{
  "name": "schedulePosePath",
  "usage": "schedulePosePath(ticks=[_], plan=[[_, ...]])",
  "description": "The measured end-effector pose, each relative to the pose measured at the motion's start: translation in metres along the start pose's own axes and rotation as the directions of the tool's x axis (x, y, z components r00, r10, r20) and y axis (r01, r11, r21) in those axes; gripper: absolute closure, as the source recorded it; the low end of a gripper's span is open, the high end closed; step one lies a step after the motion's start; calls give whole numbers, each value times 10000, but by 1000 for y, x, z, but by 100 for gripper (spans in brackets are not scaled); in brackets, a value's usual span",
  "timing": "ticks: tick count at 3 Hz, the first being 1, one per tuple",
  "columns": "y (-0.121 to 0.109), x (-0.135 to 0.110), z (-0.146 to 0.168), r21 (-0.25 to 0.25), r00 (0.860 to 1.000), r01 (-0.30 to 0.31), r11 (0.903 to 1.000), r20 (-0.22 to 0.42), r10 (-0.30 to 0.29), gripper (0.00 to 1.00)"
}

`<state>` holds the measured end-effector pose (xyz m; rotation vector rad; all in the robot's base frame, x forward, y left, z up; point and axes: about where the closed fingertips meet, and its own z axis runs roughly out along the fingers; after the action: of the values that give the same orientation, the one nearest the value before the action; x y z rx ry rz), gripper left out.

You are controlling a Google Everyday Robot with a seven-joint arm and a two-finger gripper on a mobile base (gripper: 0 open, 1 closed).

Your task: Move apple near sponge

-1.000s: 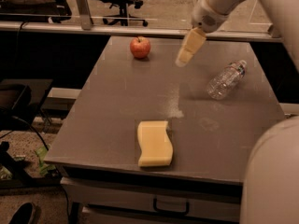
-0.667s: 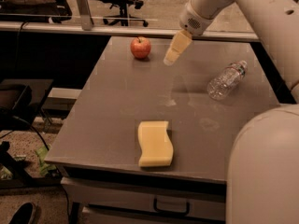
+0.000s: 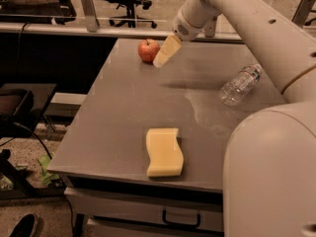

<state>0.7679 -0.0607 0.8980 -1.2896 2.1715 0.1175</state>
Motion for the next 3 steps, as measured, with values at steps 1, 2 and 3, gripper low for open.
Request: schedulePosePath(ticks=[1, 2, 3], plan=[[-3, -15, 21, 133, 9974, -624, 9980, 360, 619, 0], [-5, -27, 40, 84, 9921, -1102, 9939, 607, 1095, 0], [-5, -38, 57, 37, 9875, -1419, 9899, 706, 1413, 0]])
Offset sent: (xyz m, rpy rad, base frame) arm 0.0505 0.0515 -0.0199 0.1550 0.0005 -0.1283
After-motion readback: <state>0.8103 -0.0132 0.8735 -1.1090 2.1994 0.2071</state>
